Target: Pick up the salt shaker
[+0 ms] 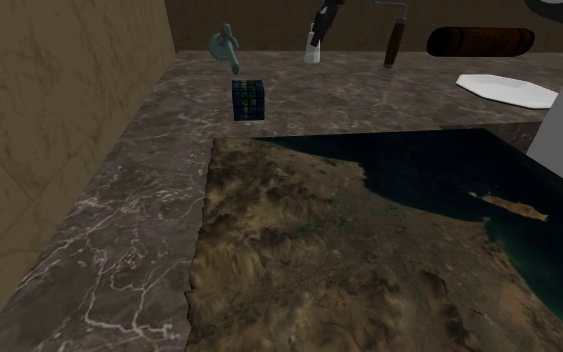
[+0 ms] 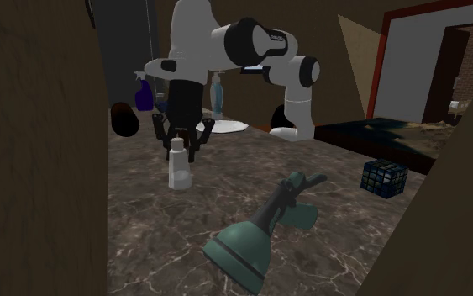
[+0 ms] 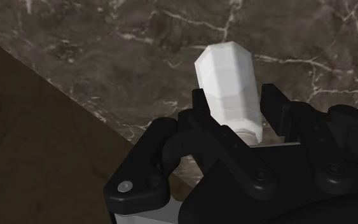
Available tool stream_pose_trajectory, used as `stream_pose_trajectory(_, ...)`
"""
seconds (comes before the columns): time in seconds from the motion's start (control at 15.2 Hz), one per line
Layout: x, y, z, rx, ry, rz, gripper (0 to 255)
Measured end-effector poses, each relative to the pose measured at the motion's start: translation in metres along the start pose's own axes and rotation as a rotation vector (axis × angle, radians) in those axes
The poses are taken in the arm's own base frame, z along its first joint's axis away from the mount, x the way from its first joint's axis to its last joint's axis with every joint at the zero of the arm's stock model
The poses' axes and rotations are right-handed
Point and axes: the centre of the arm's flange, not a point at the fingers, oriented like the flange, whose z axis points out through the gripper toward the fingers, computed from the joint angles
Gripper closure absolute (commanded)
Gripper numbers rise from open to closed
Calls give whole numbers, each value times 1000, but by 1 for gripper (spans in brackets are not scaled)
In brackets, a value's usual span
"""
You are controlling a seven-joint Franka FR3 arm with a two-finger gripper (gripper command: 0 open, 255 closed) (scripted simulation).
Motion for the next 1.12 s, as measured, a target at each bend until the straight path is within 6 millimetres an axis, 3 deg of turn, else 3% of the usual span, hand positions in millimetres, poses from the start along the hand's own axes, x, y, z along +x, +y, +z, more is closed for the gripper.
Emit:
stream_pose_trajectory(0.46, 0, 0, -2, 0, 0, 0, 255)
stream_pose_trajectory(1.12, 14, 5, -50, 0, -1, 1, 255)
